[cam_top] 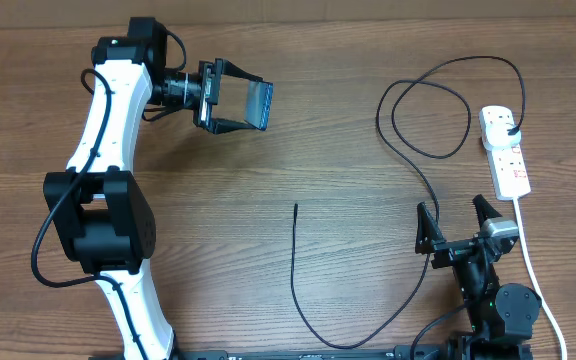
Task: Plug charger to phone and switch on socket
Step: 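Lift the phone with the left gripper and tilt it upright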
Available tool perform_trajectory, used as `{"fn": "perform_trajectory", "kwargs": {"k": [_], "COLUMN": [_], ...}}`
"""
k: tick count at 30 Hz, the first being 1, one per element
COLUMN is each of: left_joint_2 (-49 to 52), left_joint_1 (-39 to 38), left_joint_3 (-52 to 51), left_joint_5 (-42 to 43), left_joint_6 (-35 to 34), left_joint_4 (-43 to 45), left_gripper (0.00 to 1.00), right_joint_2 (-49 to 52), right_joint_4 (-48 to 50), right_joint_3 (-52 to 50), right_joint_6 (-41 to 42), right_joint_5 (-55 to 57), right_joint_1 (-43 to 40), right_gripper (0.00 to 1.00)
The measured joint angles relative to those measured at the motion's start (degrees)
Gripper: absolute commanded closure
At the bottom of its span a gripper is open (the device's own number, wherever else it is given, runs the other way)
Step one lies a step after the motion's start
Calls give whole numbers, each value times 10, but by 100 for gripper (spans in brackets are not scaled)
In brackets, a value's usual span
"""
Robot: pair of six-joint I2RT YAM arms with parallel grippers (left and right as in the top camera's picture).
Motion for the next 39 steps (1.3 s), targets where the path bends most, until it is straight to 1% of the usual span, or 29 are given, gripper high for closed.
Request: {"fn": "perform_trajectory", "kwargs": {"k": [9,39], "left_joint_2": [0,0], "left_joint_1": [0,0], "left_joint_3": [0,0], "left_joint_5": [15,16], "left_joint_6": [4,4], "left_joint_4": [-38,-38], "left_gripper": [96,96], "right_joint_2": [0,0], "right_joint_4": [0,0], "right_joint_3": [0,0], "right_joint_6": [0,0], "right_joint_5": [0,0], "right_joint_1": [0,0], "right_gripper": [0,0]}}
